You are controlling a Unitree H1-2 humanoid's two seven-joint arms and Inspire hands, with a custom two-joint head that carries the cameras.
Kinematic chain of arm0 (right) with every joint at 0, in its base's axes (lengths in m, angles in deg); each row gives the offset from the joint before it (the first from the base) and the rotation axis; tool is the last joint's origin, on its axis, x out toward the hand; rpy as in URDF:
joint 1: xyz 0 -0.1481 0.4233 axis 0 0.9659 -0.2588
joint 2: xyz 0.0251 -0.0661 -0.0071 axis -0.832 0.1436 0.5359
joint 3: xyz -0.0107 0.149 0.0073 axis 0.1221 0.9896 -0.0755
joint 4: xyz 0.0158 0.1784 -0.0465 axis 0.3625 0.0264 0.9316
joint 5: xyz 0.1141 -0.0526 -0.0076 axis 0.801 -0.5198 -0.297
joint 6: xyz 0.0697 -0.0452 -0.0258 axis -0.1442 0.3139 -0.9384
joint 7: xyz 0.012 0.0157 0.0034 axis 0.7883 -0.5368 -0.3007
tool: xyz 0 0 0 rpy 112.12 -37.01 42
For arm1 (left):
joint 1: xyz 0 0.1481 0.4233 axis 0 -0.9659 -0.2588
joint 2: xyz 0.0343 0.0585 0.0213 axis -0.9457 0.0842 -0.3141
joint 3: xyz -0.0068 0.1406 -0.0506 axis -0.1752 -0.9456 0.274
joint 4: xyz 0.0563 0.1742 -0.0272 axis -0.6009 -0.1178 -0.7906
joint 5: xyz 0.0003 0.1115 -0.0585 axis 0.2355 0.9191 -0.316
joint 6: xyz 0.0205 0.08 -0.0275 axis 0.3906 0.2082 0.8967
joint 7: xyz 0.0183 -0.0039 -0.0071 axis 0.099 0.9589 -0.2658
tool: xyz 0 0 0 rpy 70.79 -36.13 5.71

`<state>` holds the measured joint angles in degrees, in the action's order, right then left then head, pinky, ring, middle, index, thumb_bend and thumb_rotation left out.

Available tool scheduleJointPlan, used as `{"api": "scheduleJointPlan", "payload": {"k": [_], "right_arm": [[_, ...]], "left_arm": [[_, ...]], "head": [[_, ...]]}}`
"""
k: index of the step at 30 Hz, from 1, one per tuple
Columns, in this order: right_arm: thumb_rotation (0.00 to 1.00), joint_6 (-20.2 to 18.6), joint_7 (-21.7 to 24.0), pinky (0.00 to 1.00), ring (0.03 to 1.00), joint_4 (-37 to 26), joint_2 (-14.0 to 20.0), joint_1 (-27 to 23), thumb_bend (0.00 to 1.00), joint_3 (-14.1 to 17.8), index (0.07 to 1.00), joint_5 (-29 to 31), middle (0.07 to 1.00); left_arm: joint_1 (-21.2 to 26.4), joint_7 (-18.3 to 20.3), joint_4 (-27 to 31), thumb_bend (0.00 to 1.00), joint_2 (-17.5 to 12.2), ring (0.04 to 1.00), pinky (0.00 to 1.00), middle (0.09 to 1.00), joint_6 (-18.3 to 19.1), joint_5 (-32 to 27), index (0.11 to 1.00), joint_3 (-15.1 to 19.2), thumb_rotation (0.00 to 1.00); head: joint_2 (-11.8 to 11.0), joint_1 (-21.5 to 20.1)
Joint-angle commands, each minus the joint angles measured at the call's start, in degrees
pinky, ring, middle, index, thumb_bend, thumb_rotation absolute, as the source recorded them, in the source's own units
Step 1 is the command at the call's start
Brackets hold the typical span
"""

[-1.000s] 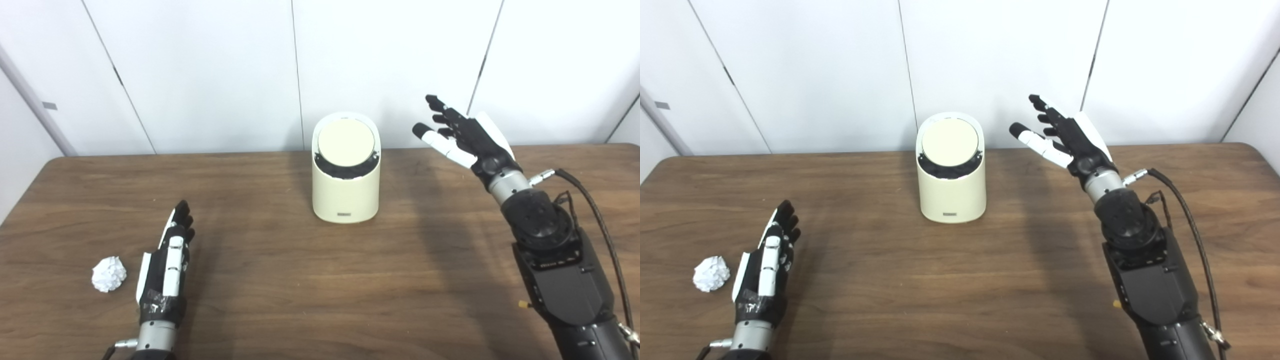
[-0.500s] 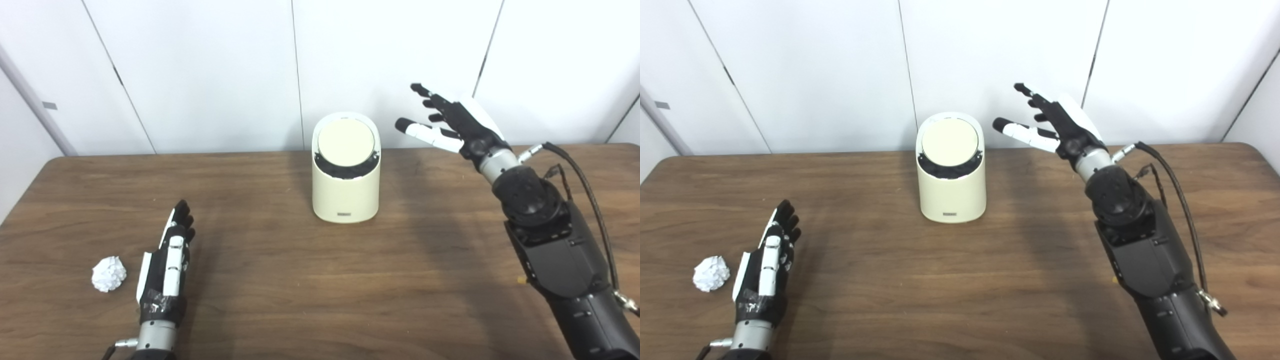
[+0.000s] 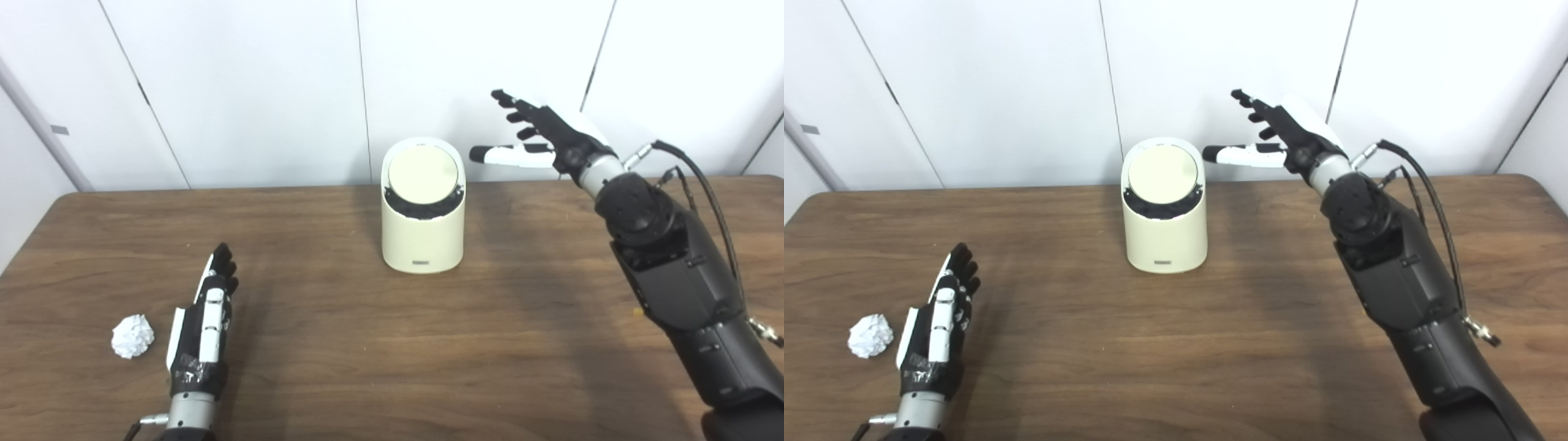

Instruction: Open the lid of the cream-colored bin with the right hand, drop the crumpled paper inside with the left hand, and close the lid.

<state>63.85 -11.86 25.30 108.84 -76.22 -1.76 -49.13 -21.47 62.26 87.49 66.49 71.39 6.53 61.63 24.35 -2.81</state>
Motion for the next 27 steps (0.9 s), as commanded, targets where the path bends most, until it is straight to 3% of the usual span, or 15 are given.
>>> {"api": "scheduleJointPlan", "payload": {"k": [1,10,16,20,27], "right_arm": [[0.58,-0.4,0.4,0.80,0.902,-1.4,0.9,-4.8,0.91,-0.1,0.935,-1.3,0.936],[0.50,1.0,3.7,0.83,0.920,1.1,1.5,-9.2,0.89,-4.1,0.919,-4.5,0.936],[0.49,1.9,4.2,0.74,0.862,3.0,0.7,-11.6,0.93,-5.9,0.909,-6.4,0.898],[0.44,3.7,4.6,0.80,0.897,4.6,0.5,-13.0,0.94,-6.9,0.903,-6.8,0.919],[0.42,3.2,5.5,0.78,0.878,6.7,-0.4,-15.4,0.93,-8.6,0.903,-9.0,0.923]], "left_arm": [[-1.9,0.1,-4.7,0.31,1.0,1.000,1.00,1.000,-1.0,0.5,1.000,-0.9,0.95],[-1.9,0.1,-4.6,0.29,1.5,1.000,1.00,1.000,-0.8,0.1,1.000,-0.8,0.93],[-2.2,-0.3,-4.1,0.32,1.6,1.000,1.00,1.000,-0.3,0.9,0.998,-1.0,0.94],[-2.5,-0.2,-3.6,0.33,1.7,1.000,1.00,1.000,0.0,1.0,1.000,-1.1,0.94],[-2.7,-0.5,-3.4,0.31,1.9,1.000,1.00,0.998,0.3,1.2,0.998,-1.1,0.95]], "head": [[0.0,0.0],[0.4,0.0],[0.9,-0.2],[1.1,-0.3],[1.3,-0.3]]}}
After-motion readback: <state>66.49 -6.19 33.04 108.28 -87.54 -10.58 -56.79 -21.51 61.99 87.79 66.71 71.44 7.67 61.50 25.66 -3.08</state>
